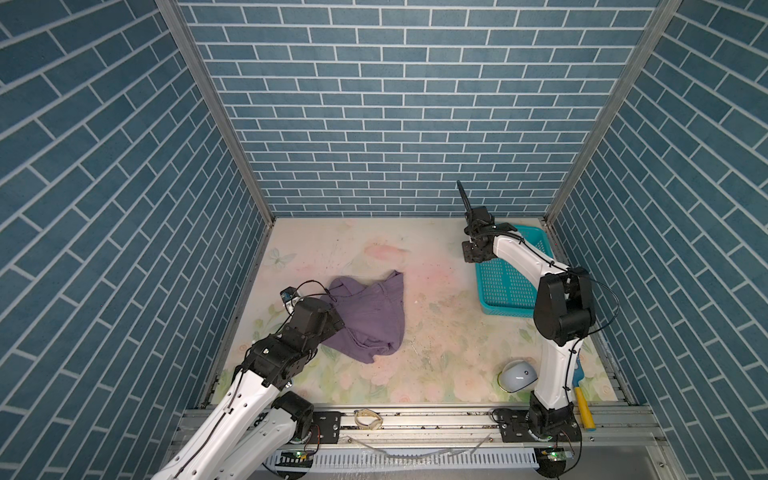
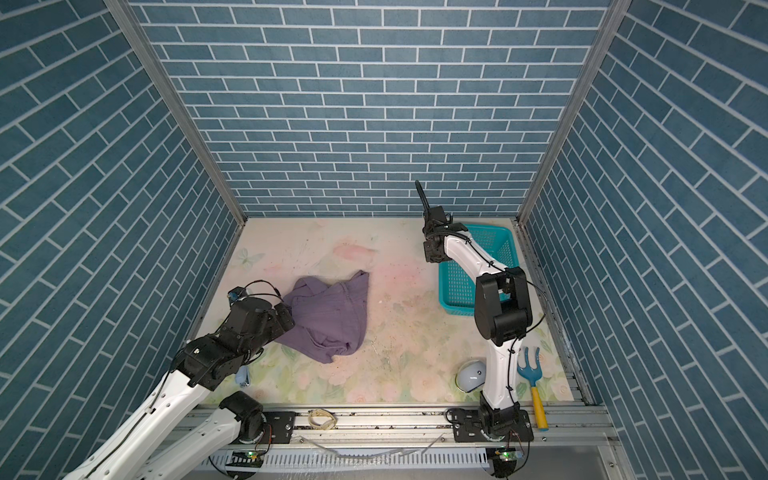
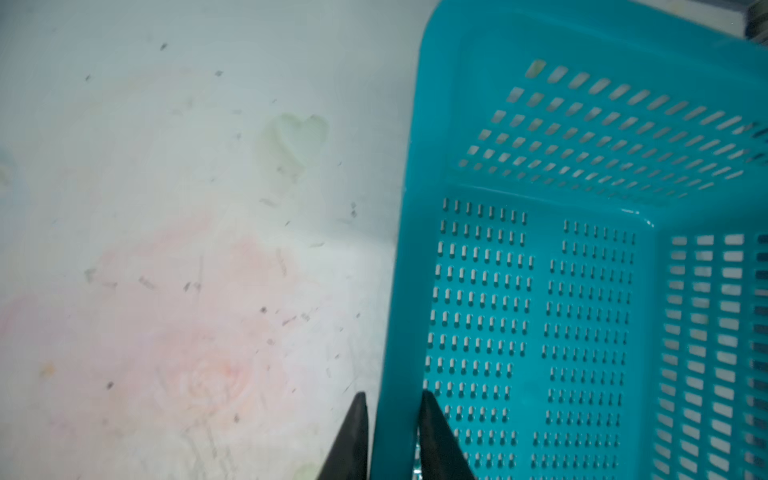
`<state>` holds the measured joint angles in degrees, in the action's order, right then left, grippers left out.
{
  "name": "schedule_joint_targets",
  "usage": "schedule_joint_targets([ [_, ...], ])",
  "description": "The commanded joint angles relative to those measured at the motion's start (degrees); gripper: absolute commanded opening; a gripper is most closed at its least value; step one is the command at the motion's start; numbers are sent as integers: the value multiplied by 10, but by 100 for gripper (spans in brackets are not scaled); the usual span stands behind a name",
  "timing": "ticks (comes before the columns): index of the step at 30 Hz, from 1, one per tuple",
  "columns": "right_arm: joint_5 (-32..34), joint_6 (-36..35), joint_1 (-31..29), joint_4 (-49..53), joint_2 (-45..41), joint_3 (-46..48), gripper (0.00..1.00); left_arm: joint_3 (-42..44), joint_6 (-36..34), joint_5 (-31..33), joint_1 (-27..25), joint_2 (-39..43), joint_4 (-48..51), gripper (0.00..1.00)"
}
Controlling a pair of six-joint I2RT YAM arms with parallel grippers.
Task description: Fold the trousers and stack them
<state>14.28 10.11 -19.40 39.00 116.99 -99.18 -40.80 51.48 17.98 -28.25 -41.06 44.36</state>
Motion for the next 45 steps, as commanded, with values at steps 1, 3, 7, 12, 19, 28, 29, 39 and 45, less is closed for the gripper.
schedule_joint_targets([
  [1, 15, -45, 22, 26, 37, -61, 21, -11, -17, 10, 4, -10, 16, 94],
  [3, 22, -65, 29, 29, 57, -89, 21, -13, -19, 9, 5, -15, 13, 95],
  [7, 47, -100, 38, 40, 109, -145, 21, -16, -22, 6, 5, -23, 16, 95],
  [12, 48, -119, 57, 40, 149, -197, 21, -27, -22, 4, 5, -28, 35, 95],
  [19, 61, -151, 72, 36, 188, -245, 21, -31, -16, 8, 5, -25, 53, 95],
  [28, 29, -153, 112, 34, 181, -249, 20, -42, -19, -1, 5, -61, 28, 95],
  [29, 22, -151, 115, 34, 177, -245, 20, -43, -19, -3, 5, -67, 25, 95],
  [39, -122, -191, 81, 40, 142, -224, 11, -45, -24, -19, 6, -105, -9, 94],
  [45, -164, -225, -9, 0, 58, -116, 11, -30, -19, -30, 6, -114, -46, 94],
])
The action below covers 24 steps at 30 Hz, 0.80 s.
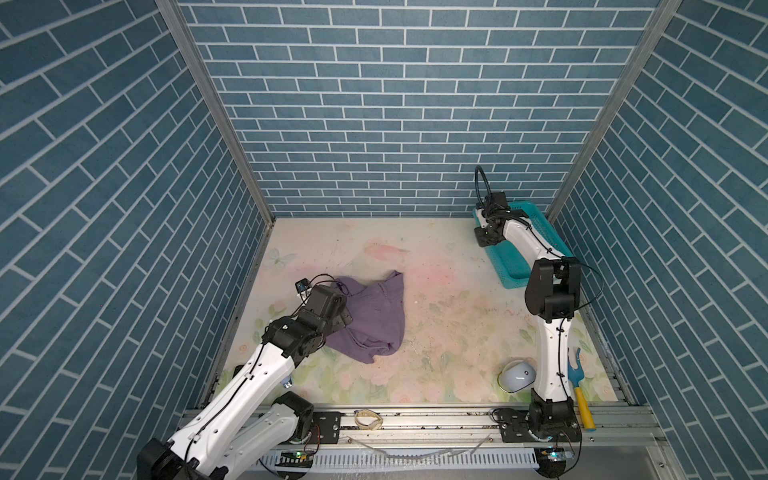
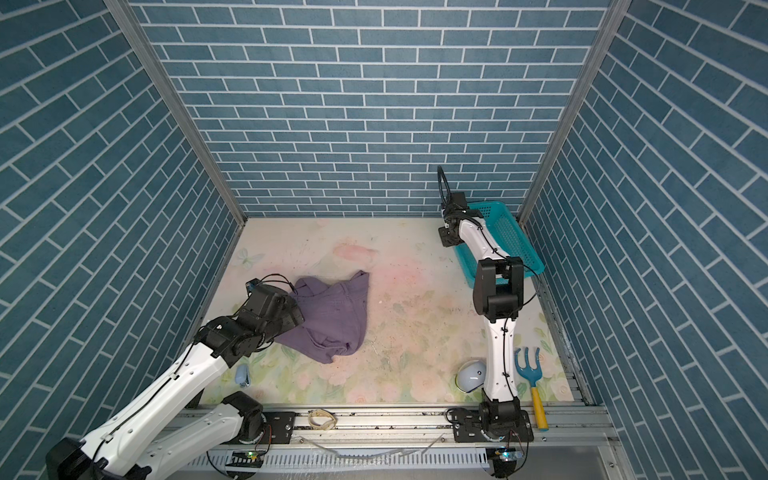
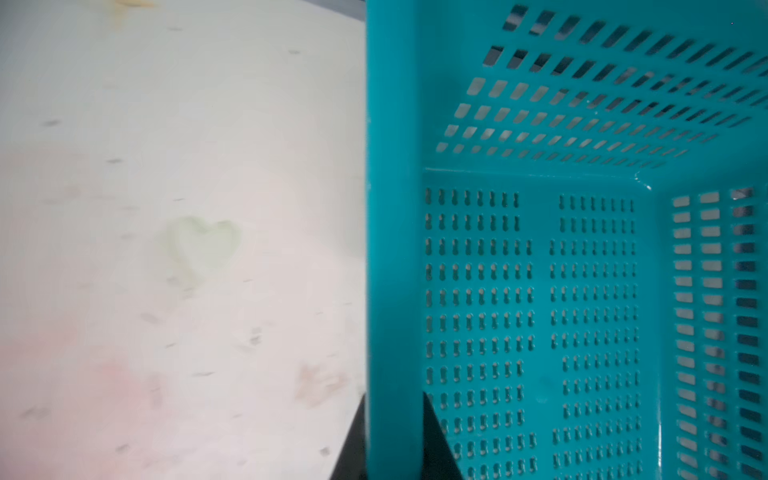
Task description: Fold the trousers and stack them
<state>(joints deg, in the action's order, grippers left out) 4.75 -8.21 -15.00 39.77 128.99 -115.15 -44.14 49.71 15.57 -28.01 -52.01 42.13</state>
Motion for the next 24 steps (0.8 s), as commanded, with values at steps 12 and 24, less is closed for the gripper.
schedule_joint_targets([
  [12, -73, 74, -93, -83, -298, 322, 74, -47, -40, -88, 23, -156, -131, 94],
  [24, -233, 238, -159, -103, -448, 507, 0, -117, -37, -157, 24, -253, -183, 90],
])
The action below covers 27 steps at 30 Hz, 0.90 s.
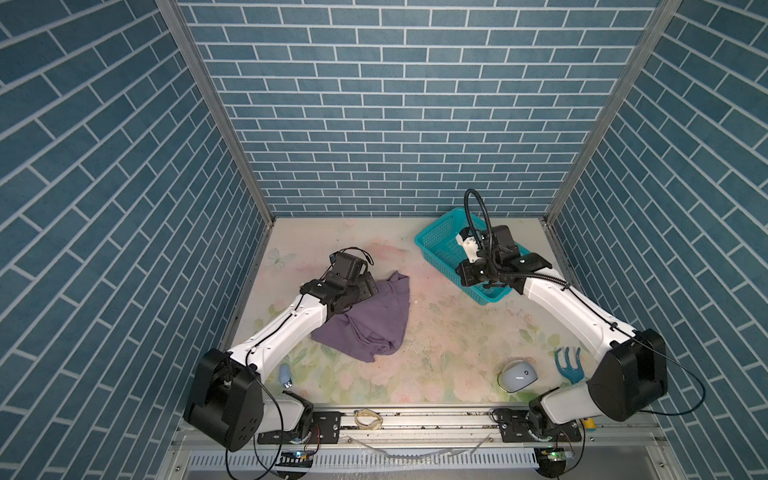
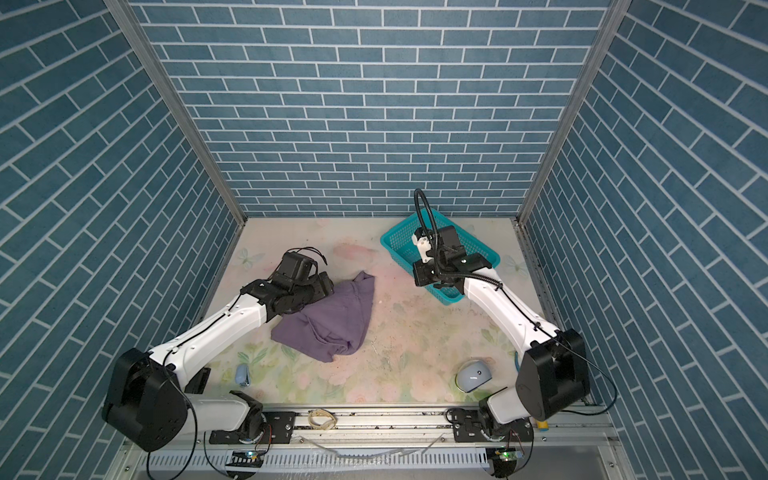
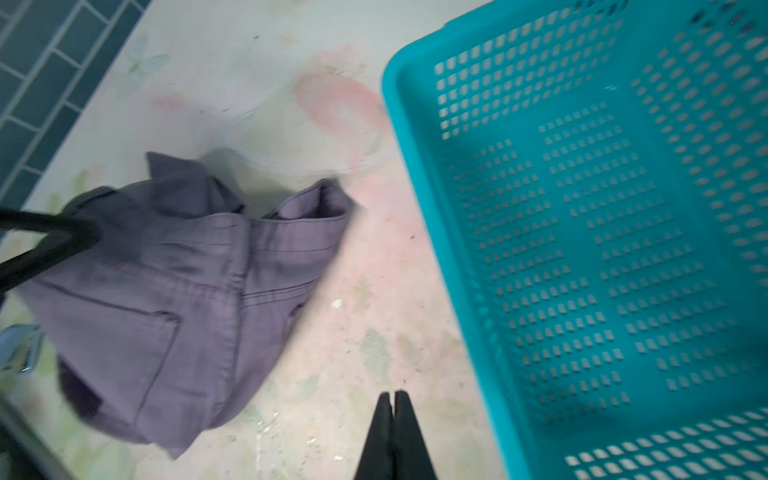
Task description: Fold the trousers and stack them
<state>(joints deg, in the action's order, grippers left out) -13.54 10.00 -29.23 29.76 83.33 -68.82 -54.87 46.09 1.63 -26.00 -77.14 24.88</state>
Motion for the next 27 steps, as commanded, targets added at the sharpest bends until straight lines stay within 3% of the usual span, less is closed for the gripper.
schedule_joint_targets([
  [1, -46, 59, -26, -4, 10, 56, 0, -8, 1, -18, 3, 0, -10, 90],
  [7, 54, 78, -37, -6, 36, 93, 0, 9, 6, -9, 3, 30, 11, 90],
  [11, 139, 84, -13, -9, 52, 87, 0, 17, 6, 4, 3, 62, 37, 90],
  [16, 157, 102, 75, -14, 82, 52, 0, 31, 3, 34, 4, 121, 80, 91],
  [23, 234, 120, 196, 16, 105, -7, 0, 66, 10, 75, 8, 212, 131, 94],
  [25, 221, 120, 229, 9, 115, -17, 1, 65, 7, 81, 13, 229, 149, 94],
  [27, 177, 113, 265, -6, 130, -28, 12, 59, 3, 90, 16, 242, 163, 94],
])
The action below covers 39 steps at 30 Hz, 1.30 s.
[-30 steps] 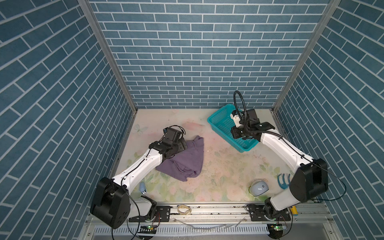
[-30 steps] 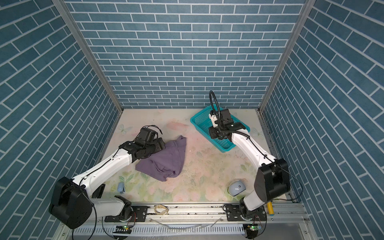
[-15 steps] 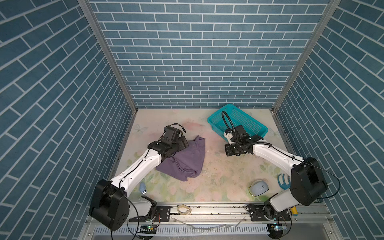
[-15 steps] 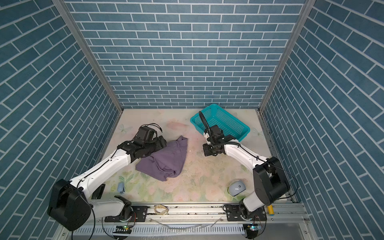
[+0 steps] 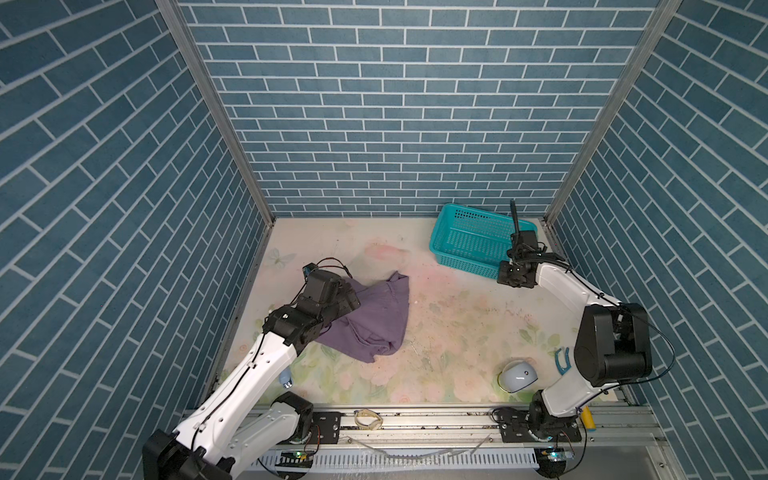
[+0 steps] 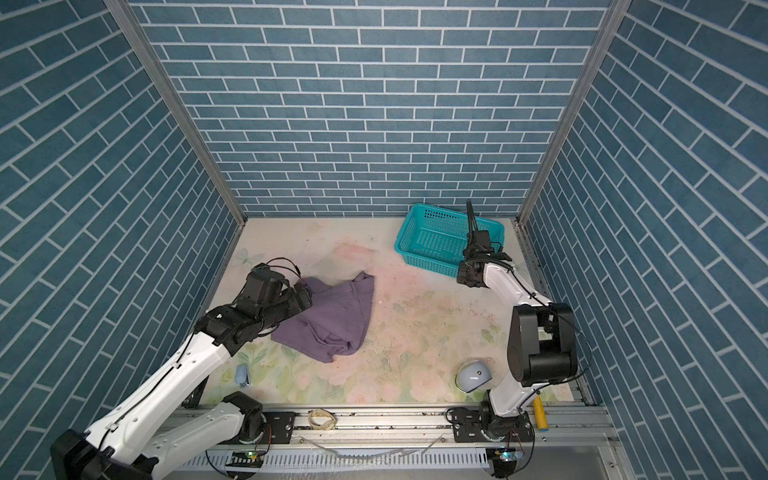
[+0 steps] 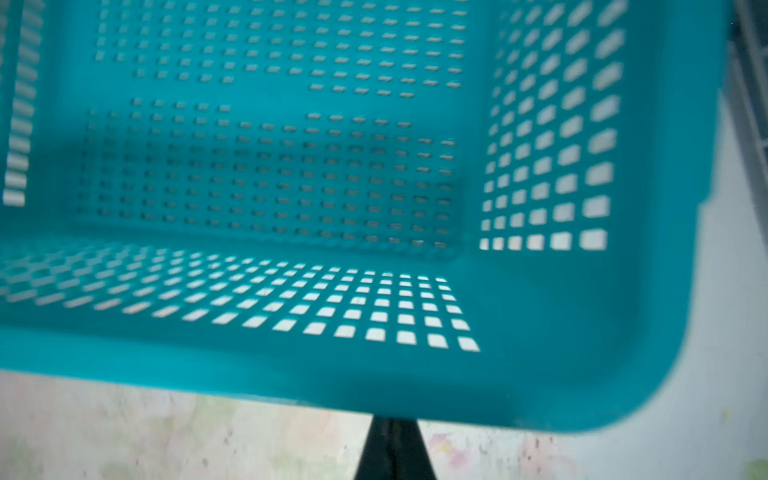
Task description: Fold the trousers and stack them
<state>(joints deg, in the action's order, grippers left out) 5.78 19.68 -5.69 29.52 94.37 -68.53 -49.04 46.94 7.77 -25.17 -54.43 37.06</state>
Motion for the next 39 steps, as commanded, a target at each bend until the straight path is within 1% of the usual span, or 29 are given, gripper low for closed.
schedule_joint_targets([
  [1, -40, 17, 47, -9, 29, -40, 13, -3, -7, 31, 8, 20, 45, 95],
  [3, -90, 19, 74, -13, 48, -59, 14, -6, -9, 34, 7, 26, 51, 95],
  [4, -103, 22, 84, -8, 59, -72, 15, -7, -9, 36, 7, 27, 52, 95],
  [6, -105, 28, 96, 12, 78, -96, 16, -5, -7, 36, 8, 28, 52, 95],
  [7, -125, 29, 100, 21, 84, -106, 16, -4, -5, 35, 8, 27, 51, 95],
  [8, -126, 31, 101, 24, 84, -108, 16, -4, -5, 32, 7, 25, 50, 95],
  [12, -141, 43, 95, 8, 52, -85, 18, -3, -7, 33, 8, 17, 45, 95],
  [13, -137, 41, 81, 3, 36, -75, 19, -3, -7, 34, 8, 14, 42, 95],
  [14, -113, 30, 59, 5, 22, -67, 21, -4, -8, 34, 9, 10, 38, 95],
  [17, -1, -15, -33, 15, -7, -53, 22, -14, -13, 30, 10, -11, 26, 95],
  [19, 34, -26, -81, 4, -18, -42, 24, -23, -18, 26, 10, -27, 18, 95],
  [21, 46, -28, -117, -15, -24, -34, 31, -31, -22, 20, 9, -44, 10, 95],
  [23, 60, -35, -149, -37, -20, -35, 40, -39, -24, 13, 10, -60, 5, 95],
  [25, 89, -41, -178, -36, 6, -65, 54, -43, -26, 3, 10, -73, -3, 95],
  [27, 106, -49, -200, -22, 44, -109, 63, -43, -27, -4, 10, -80, -8, 94],
  [29, 102, -54, -215, -6, 87, -162, 67, -43, -30, -9, 11, -80, -7, 94],
  [31, 95, -52, -227, 9, 131, -217, 73, -40, -36, -10, 11, -72, 0, 94],
  [37, 86, -53, -250, 40, 231, -353, 77, -29, -41, 28, 13, -29, 60, 99],
  [38, 86, -54, -251, 46, 246, -371, 83, -27, -40, 34, 13, -20, 70, 99],
  [39, 90, -54, -252, 53, 262, -390, 99, -24, -40, 40, 13, -9, 79, 99],
])
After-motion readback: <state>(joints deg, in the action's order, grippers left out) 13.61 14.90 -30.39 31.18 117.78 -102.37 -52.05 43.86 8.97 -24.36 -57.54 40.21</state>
